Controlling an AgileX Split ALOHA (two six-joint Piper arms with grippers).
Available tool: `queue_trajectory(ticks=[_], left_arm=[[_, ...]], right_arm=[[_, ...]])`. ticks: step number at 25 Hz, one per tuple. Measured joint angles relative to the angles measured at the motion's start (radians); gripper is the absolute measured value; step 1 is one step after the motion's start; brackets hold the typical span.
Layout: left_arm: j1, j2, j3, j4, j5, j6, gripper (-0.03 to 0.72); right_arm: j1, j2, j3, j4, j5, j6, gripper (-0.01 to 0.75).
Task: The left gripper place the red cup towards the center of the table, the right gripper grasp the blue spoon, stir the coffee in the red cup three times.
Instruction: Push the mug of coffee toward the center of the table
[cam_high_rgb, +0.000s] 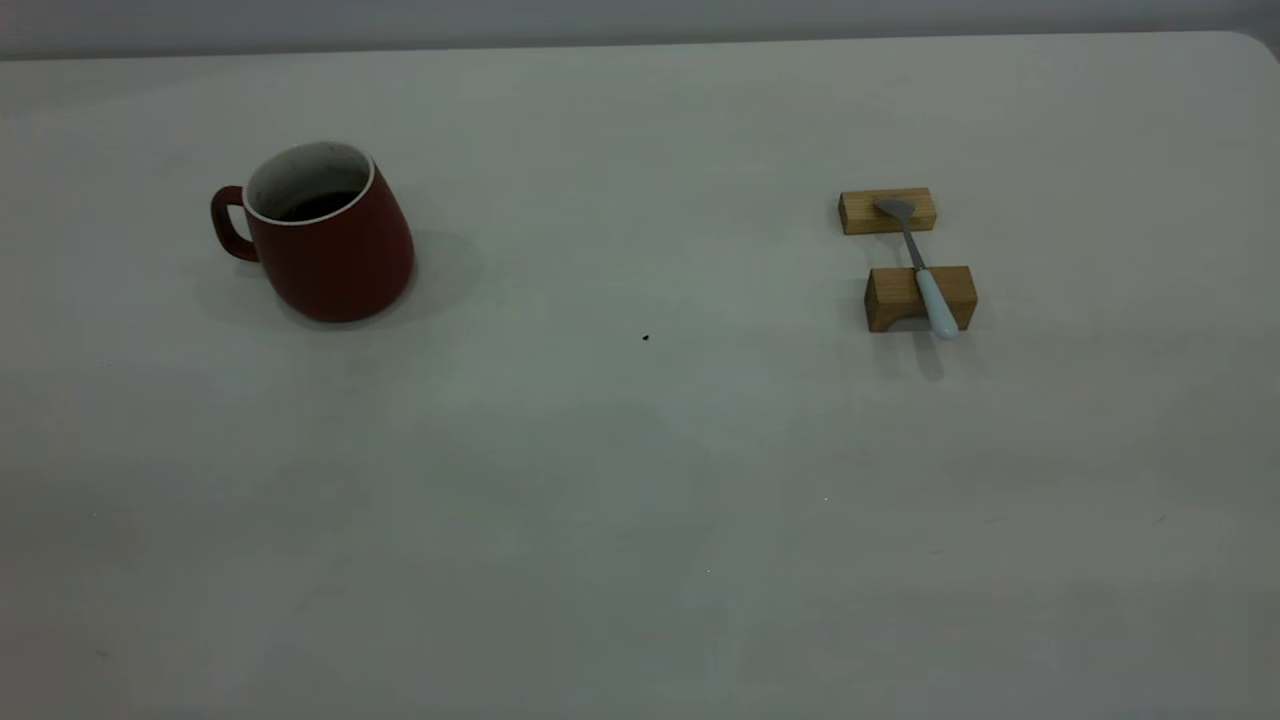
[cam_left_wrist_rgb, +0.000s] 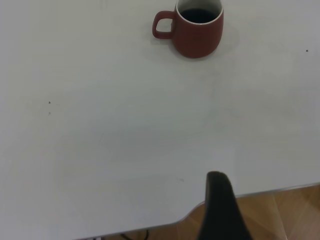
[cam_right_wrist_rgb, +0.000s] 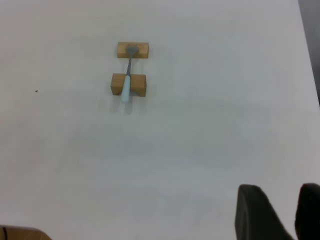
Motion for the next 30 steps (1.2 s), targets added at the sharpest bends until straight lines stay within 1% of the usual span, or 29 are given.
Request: queue_trajectory(ticks=[27, 30], left_arm=[[0.0, 0.0, 0.0, -0.01, 0.0, 0.001, 0.551], [0.0, 0.0, 0.0, -0.007, -0.002, -0.052, 0.551]], right_arm=[[0.0, 0.0, 0.0, 0.0, 0.0, 0.0, 0.24], [0.0, 0.0, 0.0, 0.0, 0.0, 0.0, 0.24]])
